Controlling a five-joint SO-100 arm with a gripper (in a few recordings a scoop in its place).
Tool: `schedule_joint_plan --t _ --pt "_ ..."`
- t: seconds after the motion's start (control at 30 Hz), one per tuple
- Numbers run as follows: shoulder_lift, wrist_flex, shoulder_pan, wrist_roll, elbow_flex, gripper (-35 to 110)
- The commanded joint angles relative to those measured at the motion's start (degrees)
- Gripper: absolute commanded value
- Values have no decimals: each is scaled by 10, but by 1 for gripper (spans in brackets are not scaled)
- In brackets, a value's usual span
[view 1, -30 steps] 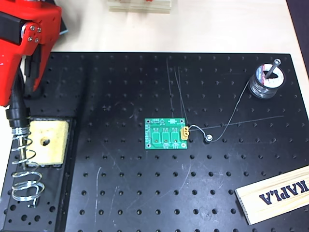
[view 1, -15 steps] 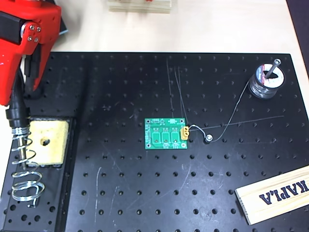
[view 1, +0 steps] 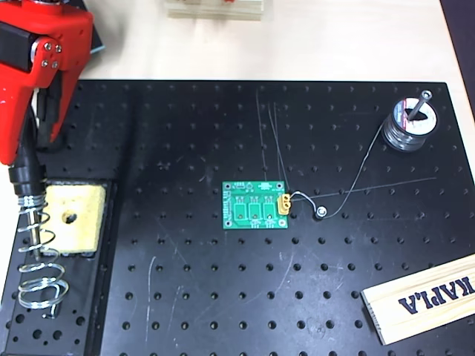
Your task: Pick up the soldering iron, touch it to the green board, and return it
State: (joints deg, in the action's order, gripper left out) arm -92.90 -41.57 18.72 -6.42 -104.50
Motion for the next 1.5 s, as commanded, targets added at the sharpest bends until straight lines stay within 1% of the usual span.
schedule_joint_plan --t 0.0,0.1,0.47,0.7,0.97,1.47 --pt "-6 2 14 -10 19 19" --pt "-1 6 17 -9 19 17" --pt "12 17 17 0 39 0" --pt "11 -8 14 -5 55 0" --pt "-47 -32 21 -2 31 0" --pt "-258 -67 69 -5 -118 0"
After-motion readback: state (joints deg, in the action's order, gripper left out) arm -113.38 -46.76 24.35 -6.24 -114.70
